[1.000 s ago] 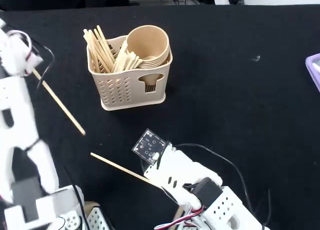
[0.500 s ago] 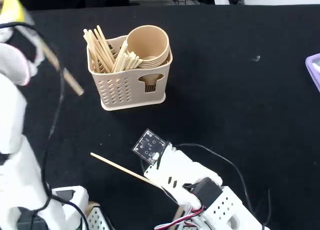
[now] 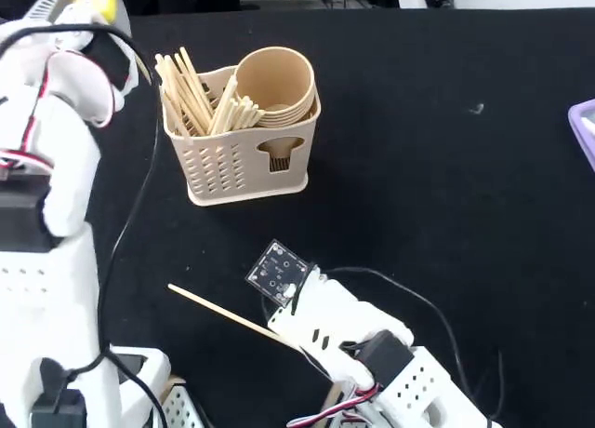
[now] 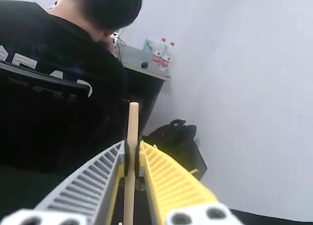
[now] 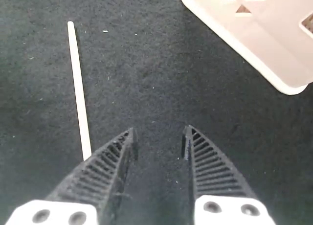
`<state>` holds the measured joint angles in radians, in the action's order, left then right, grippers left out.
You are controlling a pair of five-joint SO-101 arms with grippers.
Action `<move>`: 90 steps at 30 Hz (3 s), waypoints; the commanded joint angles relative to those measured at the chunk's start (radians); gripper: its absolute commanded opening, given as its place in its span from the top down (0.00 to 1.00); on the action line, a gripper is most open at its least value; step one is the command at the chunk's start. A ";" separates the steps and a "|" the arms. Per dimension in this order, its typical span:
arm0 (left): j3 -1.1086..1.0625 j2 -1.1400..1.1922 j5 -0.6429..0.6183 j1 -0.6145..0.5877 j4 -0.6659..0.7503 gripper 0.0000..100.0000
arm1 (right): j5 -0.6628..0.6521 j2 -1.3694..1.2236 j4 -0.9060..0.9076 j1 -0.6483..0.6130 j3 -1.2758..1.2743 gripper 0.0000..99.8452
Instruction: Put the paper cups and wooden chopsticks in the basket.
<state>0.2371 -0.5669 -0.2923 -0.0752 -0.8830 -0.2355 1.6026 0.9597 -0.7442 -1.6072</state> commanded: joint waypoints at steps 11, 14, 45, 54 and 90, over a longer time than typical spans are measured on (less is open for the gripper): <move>-0.199 0.000 0.074 0.024 0.315 0.97 | -0.011 0.019 -0.017 -0.006 0.005 0.85; -0.268 0.000 0.203 0.025 0.331 0.97 | -0.011 0.019 -0.017 -0.006 0.005 0.85; -0.051 -0.012 0.173 -0.113 -0.489 0.85 | -0.066 0.019 0.118 -0.006 0.096 0.85; -0.420 -0.012 0.176 -0.346 -0.744 0.85 | -0.176 -0.010 0.196 -0.055 0.177 0.85; -1.155 -0.011 0.109 -0.578 -0.078 0.85 | 0.025 -0.894 -0.164 -0.284 0.325 0.84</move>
<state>-0.9291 -0.5669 -0.1726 -0.6444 -0.9735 -0.2094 0.7158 0.8048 -1.0357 -1.3372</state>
